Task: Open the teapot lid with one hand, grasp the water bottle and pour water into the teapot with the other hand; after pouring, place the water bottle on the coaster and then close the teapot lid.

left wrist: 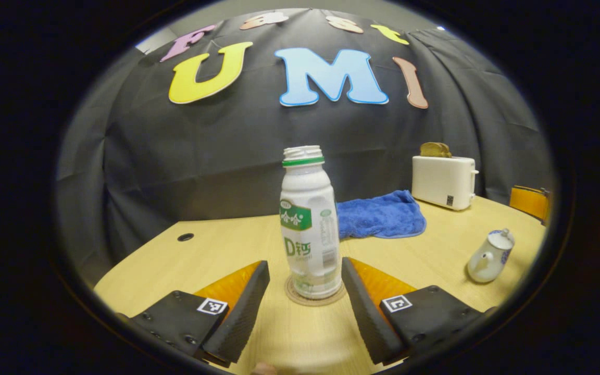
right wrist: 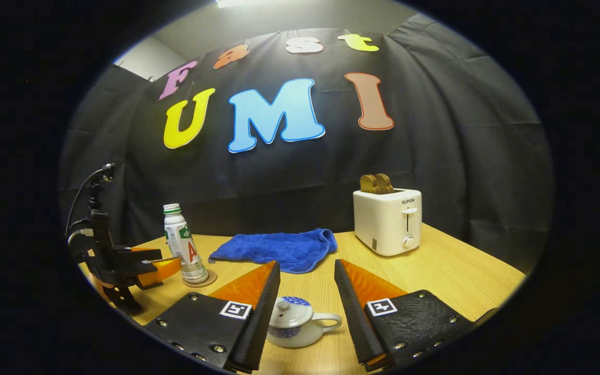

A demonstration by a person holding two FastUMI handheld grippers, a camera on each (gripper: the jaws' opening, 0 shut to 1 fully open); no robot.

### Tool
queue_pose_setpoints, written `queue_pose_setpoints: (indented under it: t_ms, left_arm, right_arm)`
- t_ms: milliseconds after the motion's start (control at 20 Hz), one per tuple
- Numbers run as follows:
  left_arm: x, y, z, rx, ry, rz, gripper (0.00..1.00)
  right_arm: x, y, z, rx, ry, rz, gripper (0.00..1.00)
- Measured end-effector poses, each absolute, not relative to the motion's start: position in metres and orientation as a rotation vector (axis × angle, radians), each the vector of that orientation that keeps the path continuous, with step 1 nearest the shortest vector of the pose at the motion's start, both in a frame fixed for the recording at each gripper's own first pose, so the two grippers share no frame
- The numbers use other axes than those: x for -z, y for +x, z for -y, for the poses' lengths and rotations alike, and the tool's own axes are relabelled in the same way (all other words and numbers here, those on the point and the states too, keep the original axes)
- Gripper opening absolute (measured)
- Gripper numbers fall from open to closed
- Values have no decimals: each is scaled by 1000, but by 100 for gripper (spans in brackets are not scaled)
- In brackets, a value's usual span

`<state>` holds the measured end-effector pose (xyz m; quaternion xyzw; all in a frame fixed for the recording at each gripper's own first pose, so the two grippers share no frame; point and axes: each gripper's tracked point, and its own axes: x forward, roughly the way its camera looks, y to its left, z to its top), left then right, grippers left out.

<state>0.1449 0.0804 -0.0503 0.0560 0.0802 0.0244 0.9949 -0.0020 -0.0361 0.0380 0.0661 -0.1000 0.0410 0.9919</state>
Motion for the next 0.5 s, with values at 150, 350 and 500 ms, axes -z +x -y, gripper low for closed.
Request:
queue_pose_setpoints:
  t_ms: [150,350,500]
  left_arm:
    - [45,112,-74,-53,96,-131,99]
    - [39,68,-54,-55,82,-79,99]
    - [32,40,-34,-53,72,-33,92]
  right_arm:
    - [-40,-8,23,-101,123,220,65]
    - [-21,-29,6,-103,128,213,65]
    - [-10,-53,-3,-88,104,225,66]
